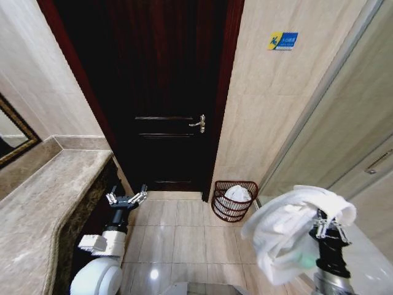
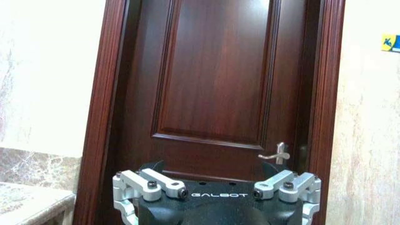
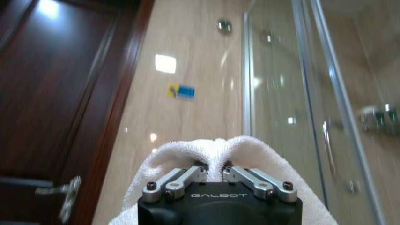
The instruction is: Discard the used towel into the hamper.
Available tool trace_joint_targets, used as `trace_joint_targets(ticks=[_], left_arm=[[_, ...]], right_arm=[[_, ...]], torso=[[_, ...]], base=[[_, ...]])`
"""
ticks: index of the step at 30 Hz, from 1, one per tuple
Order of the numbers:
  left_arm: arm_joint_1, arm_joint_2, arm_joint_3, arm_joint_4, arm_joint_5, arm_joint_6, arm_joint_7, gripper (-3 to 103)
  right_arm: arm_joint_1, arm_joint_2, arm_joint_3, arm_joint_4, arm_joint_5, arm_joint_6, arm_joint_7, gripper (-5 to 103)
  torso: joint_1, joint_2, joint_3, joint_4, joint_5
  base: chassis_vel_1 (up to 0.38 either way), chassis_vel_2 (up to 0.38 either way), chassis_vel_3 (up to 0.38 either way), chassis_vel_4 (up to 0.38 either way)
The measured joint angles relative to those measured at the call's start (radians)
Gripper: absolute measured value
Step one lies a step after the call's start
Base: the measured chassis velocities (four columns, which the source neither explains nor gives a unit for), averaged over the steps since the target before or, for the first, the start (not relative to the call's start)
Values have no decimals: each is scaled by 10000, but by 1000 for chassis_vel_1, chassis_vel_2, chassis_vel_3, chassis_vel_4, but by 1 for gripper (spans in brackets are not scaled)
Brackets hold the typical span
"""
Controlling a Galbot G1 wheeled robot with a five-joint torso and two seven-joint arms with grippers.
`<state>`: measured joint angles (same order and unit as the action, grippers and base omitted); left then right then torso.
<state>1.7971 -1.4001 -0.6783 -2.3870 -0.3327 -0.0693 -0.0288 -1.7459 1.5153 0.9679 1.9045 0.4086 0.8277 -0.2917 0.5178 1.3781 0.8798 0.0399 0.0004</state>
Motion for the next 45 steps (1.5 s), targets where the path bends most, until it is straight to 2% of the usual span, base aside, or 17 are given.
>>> trace_joint_targets(ticks=[14, 17, 21, 45], left_arm=[[0, 0, 0, 0, 1, 0, 0, 100], [0, 0, 0, 1, 0, 0, 0, 100], [0, 0, 0, 0, 0, 0, 0, 100], [0, 0, 0, 1, 0, 0, 0, 100]], right_arm=[[549, 8, -227, -1782, 75, -10, -864, 8], [731, 13, -310, -2003, 753, -22, -1830, 8], [953, 9, -346, -2161, 1114, -26, -2361, 8], [1347, -190, -331, -2429, 1395, -48, -2338, 8]], torso=[[-3, -3, -3, -3, -5], [-3, -4, -3, -3, -4], [-3, -5, -4, -2, -6], [-5, -8, -5, -2, -5]], base=[[0, 0, 0, 0], [0, 0, 0, 0], [0, 0, 0, 0], [-44, 49, 48, -50]])
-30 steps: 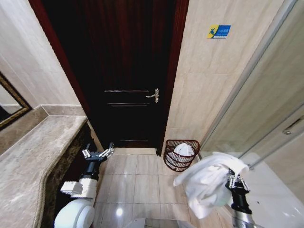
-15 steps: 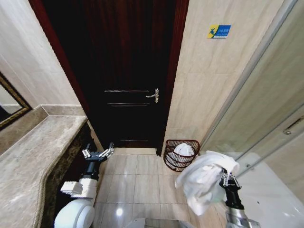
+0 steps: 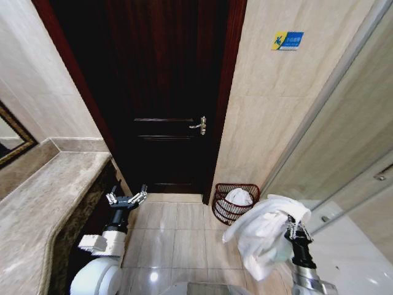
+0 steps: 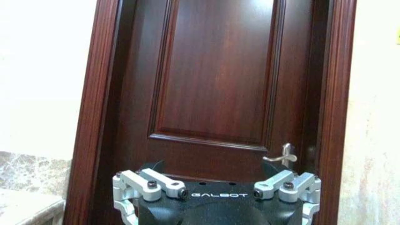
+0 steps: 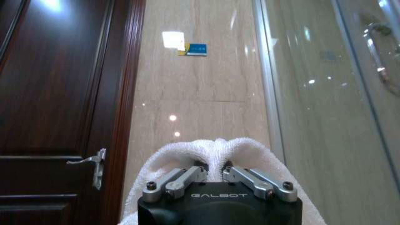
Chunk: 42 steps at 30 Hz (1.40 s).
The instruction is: Discard the used towel into the hamper.
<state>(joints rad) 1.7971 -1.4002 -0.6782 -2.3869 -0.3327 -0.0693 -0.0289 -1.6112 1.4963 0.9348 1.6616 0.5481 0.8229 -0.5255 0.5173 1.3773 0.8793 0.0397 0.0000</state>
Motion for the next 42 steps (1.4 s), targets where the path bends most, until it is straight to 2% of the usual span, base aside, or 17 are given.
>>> trace_joint_targets(ticks=[19, 23, 42], left_arm=[[0, 0, 0, 0, 0, 0, 0, 100], [0, 1, 0, 0, 0, 0, 0, 100], [1, 0, 0, 0, 0, 0, 0, 100]], right_arm=[[42, -89, 66, 84, 63, -3, 48, 8], [35, -149, 128, 354, 72, -4, 278, 8], [953, -1325, 521, 1501, 153, -9, 1316, 8]], torso=[[0, 0, -1, 2, 3], [0, 0, -1, -3, 0], [-4, 1, -2, 0, 1]], base=[[-118, 120, 116, -118], [-150, 138, 127, -127], [-28, 28, 29, -27]])
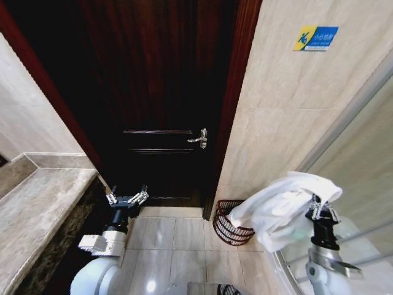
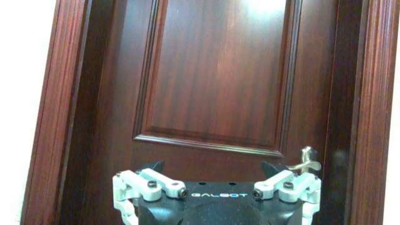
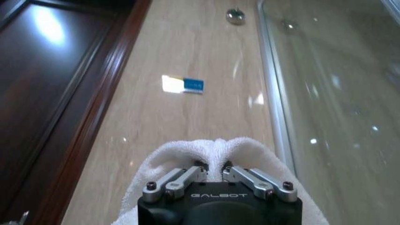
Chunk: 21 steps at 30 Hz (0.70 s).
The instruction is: Discard the used towel into the hamper.
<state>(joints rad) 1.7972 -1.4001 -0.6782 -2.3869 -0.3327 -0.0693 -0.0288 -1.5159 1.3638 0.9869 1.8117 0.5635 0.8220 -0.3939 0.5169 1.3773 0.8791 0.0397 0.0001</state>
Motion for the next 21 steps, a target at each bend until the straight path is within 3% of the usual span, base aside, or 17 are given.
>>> trace_joint_targets(ticks=[12, 21], left_arm=[[0, 0, 0, 0, 0, 0, 0, 100], [0, 0, 0, 0, 0, 0, 0, 100]], right_arm=[[359, -351, -16, -181, -61, -206, 119, 8], [1215, -441, -395, -1548, -404, -85, 129, 8]], torso=[[4, 0, 1, -1, -1], [4, -1, 2, -1, 1]], base=[[0, 0, 0, 0], [0, 0, 0, 0]])
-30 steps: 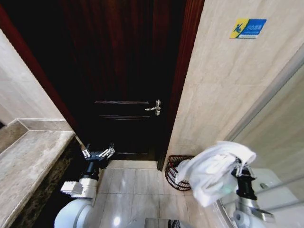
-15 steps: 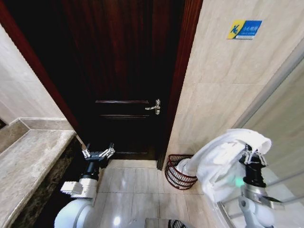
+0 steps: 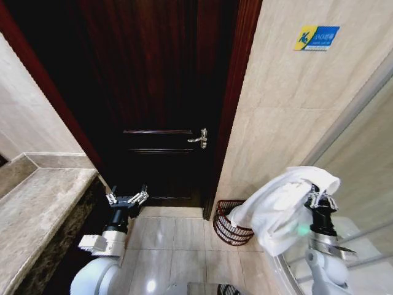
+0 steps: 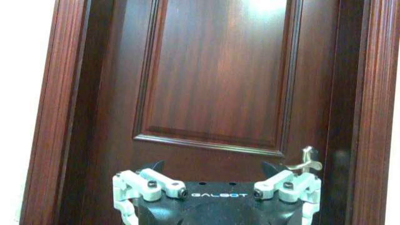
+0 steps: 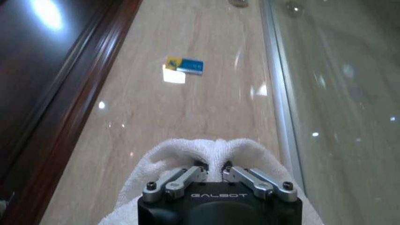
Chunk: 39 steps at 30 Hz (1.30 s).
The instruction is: Discard the used towel into the hamper.
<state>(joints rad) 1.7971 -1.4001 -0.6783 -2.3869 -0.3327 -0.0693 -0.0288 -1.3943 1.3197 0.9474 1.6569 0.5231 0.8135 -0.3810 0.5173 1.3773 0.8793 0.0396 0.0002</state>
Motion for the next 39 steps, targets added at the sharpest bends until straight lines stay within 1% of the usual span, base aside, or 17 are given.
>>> trace_joint_targets(ticks=[6, 10, 11, 13, 19, 27, 30, 32, 34, 36, 39], left_arm=[[0, 0, 0, 0, 0, 0, 0, 100], [0, 0, 0, 0, 0, 0, 0, 100], [0, 0, 0, 0, 0, 0, 0, 100], [0, 0, 0, 0, 0, 0, 0, 100], [0, 0, 0, 0, 0, 0, 0, 100], [0, 0, 0, 0, 0, 0, 0, 100], [0, 0, 0, 0, 0, 0, 0, 100], [0, 0, 0, 0, 0, 0, 0, 100], [0, 0, 0, 0, 0, 0, 0, 100], [0, 0, 0, 0, 0, 0, 0, 100], [0, 0, 0, 0, 0, 0, 0, 100]], right_arm=[[622, -97, -280, -777, -143, 1, -43, 8], [1409, -151, -741, -1975, -180, 54, -104, 8], [1409, -151, -741, -1975, -180, 54, -104, 8], [1787, -136, -982, -2587, -176, 68, -130, 8], [2484, -28, -1363, -3585, -313, 75, -256, 8], [3170, 15, -1616, -4527, -484, 84, -366, 8], [3562, 38, -1726, -5292, -499, 88, -476, 8], [3640, 49, -1741, -5468, -499, 88, -502, 8], [3909, 94, -1764, -6097, -579, 89, -559, 8], [3957, 106, -1762, -6217, -604, 89, -565, 8], [4198, 250, -1720, -6888, -769, 92, -597, 8]], torso=[[0, 0, 0, 2, -4], [0, 0, 0, 0, -2], [0, 0, 0, 0, -2], [1, 0, 0, 2, -1], [0, 0, 0, 0, -2], [0, 0, 0, 1, -3], [0, 0, 0, 0, -5], [0, 0, 0, 0, -4], [1, 0, 0, 0, -2], [0, -1, 0, 1, -2], [1, 0, 0, 0, -3]], base=[[0, 0, 0, 0], [0, 0, 0, 0], [0, 0, 0, 0], [0, 0, 0, 0], [0, 0, 0, 0], [0, 0, 0, 0], [0, 0, 0, 0], [0, 0, 0, 0], [0, 0, 0, 0], [0, 0, 0, 0], [0, 0, 0, 0]])
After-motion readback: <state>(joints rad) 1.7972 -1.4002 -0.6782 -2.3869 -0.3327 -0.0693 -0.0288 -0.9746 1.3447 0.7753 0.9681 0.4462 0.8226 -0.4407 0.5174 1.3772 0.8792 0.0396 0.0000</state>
